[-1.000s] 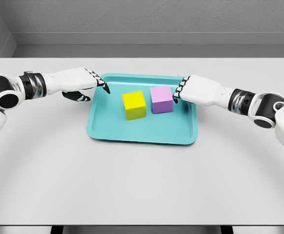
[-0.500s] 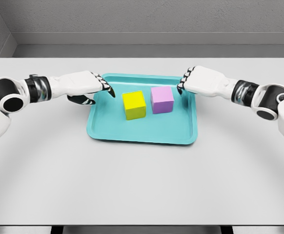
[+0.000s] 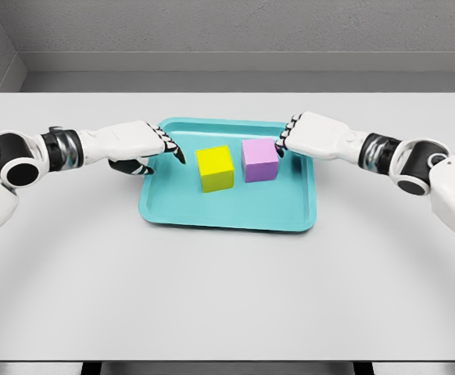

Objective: Push two cubes

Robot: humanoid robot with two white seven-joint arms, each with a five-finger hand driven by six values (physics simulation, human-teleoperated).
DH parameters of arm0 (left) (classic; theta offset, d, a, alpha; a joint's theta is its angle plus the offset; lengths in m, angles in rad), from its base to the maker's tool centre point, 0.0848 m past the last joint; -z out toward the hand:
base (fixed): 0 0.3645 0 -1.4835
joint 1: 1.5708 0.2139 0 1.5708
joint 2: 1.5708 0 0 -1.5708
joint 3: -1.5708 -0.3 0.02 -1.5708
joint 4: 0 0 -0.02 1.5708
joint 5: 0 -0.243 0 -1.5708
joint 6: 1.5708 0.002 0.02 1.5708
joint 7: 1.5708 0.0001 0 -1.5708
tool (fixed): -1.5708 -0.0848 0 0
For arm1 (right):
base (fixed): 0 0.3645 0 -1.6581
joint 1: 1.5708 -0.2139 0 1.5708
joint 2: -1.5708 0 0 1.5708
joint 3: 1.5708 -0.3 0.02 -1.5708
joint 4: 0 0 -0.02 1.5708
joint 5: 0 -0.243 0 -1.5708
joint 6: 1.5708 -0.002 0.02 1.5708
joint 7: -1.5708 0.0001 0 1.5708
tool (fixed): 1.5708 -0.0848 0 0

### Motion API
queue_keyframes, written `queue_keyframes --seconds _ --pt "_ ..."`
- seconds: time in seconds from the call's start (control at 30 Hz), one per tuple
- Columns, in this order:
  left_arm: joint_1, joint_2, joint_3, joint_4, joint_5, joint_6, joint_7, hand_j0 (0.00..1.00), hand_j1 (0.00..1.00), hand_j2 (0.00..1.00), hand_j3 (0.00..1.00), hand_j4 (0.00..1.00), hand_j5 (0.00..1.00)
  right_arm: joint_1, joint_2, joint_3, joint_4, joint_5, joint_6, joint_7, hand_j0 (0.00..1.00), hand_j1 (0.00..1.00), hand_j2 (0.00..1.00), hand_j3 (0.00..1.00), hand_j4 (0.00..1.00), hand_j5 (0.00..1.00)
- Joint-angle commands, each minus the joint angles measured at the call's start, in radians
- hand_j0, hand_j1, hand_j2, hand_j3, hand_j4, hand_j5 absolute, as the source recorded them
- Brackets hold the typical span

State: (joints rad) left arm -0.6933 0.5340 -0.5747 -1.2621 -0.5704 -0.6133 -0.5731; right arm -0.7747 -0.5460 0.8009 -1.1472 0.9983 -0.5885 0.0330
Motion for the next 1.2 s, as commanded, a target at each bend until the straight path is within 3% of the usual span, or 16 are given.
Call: queue_keyframes --seconds 0.0,0.53,1.17 --pt "0.000 0.001 0.003 0.001 0.006 0.002 -0.001 0.71 0.71 0.71 0.71 0.71 0.71 0.000 0.001 0.015 -0.002 0.005 0.007 -0.001 0.46 0.46 0.46 0.46 0.46 0.46" --pt "-0.006 0.003 0.007 0.001 0.009 0.002 0.001 0.71 0.71 0.71 0.71 0.71 0.71 -0.009 0.020 0.030 -0.003 0.006 0.026 0.001 0.46 0.46 0.46 0.46 0.46 0.46" --pt "-0.005 0.003 0.007 0.001 0.009 0.002 0.001 0.71 0.71 0.71 0.71 0.71 0.71 -0.008 -0.022 0.020 -0.009 0.016 0.026 0.002 0.46 0.46 0.46 0.46 0.46 0.46"
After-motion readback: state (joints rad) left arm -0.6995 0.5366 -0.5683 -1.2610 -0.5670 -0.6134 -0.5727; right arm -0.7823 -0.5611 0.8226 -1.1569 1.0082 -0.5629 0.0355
